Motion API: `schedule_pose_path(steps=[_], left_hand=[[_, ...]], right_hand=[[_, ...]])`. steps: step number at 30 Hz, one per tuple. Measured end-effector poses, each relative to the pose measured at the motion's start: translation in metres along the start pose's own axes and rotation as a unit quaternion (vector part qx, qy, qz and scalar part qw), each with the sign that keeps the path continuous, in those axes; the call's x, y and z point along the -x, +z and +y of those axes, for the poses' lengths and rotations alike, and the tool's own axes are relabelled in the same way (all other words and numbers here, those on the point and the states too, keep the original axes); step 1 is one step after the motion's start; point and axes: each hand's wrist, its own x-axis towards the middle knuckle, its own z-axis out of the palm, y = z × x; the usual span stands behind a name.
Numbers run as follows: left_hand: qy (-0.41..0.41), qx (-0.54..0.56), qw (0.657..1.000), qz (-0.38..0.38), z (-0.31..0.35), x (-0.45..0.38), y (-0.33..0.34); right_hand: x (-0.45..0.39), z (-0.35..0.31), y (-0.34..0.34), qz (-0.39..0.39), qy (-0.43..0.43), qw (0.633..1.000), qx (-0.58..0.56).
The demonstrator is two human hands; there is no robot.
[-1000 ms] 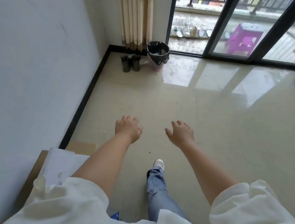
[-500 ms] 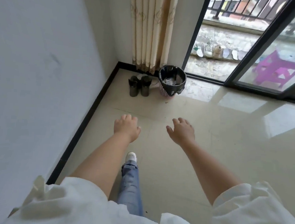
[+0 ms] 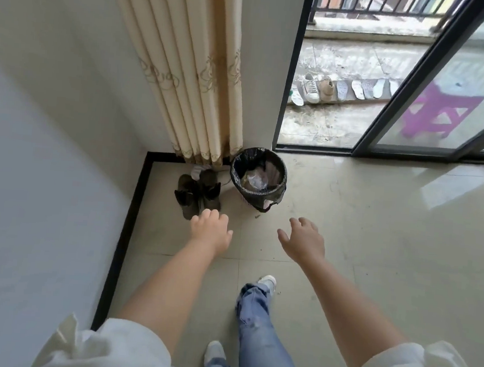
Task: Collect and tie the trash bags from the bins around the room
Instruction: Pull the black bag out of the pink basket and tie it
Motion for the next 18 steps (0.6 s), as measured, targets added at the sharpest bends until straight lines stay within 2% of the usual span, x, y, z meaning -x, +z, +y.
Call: schedule_pose_path(steps=[7, 10, 14, 18], left_hand=[[0.032, -0.037, 0.999, 0.000, 0.008, -0.182, -0.024], [0.044, -0.032, 0.998, -0.016, 0.010, -0.254, -0.015], [0.060, -0.033, 0.997, -0.029, 0.006, -0.339, 0.025], [0.091, -0.039, 0.995, -0.030, 0.005, -0.419, 0.101]], right_hand=[[-0.182, -0.002, -0.006, -0.024, 0.008, 0.999, -0.022], [-0.245, 0.000, 0.016, -0.049, 0.028, 0.998, -0.028], [-0.318, 0.004, 0.063, -0.057, 0.038, 0.997, -0.030], [-0.388, 0.010, 0.137, -0.031, 0.022, 0.999, -0.031]])
